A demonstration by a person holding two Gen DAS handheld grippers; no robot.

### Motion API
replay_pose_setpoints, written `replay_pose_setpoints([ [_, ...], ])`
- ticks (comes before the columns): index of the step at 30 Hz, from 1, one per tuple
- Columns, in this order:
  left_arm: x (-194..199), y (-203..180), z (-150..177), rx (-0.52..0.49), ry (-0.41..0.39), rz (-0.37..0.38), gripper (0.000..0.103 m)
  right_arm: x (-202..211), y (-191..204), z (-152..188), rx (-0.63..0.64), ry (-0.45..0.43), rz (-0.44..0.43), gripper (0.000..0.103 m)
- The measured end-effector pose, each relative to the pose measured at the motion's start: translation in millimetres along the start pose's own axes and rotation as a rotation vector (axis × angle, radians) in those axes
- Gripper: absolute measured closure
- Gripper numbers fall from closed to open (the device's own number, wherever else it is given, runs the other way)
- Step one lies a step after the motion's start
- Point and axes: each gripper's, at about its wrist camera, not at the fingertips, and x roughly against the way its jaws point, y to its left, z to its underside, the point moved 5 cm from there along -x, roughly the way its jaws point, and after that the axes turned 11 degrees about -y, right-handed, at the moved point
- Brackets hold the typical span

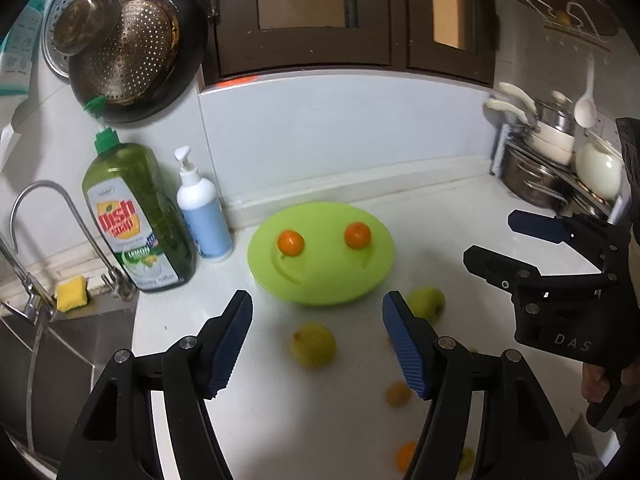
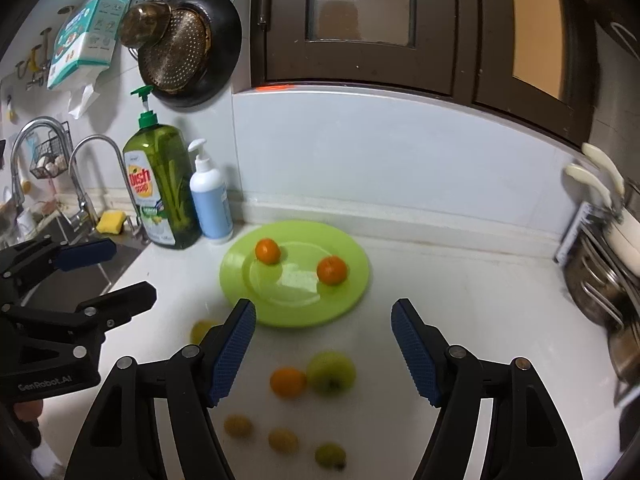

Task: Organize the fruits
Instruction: 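Move both tools back from the plate toward the remaining fruit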

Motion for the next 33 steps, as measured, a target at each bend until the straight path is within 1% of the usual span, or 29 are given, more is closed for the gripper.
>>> replay_pose_setpoints([
  [7, 28, -19, 31, -0.044, 0.019, 0.042, 0.036, 41, 9, 34, 0.005, 0.029, 0.014, 0.032],
  [17, 57, -39, 72, -0.108, 0.028, 0.156, 0.036, 84, 27, 76, 0.003, 0.064, 0.048, 0.032],
  [23, 58, -45, 95, -0.151, 0.058, 0.220, 0.036, 92, 40, 101, 0.006, 0.111, 0.038, 0.032],
  [29, 50, -50, 112, -0.196, 0.082, 0.283, 0.036, 89, 51, 127, -0.007, 0.168, 0.017, 0.032],
  [33, 44, -55, 122, -0.248, 0.091, 0.319, 0.036, 84, 53, 145, -0.023, 0.217, 0.010, 0.033],
])
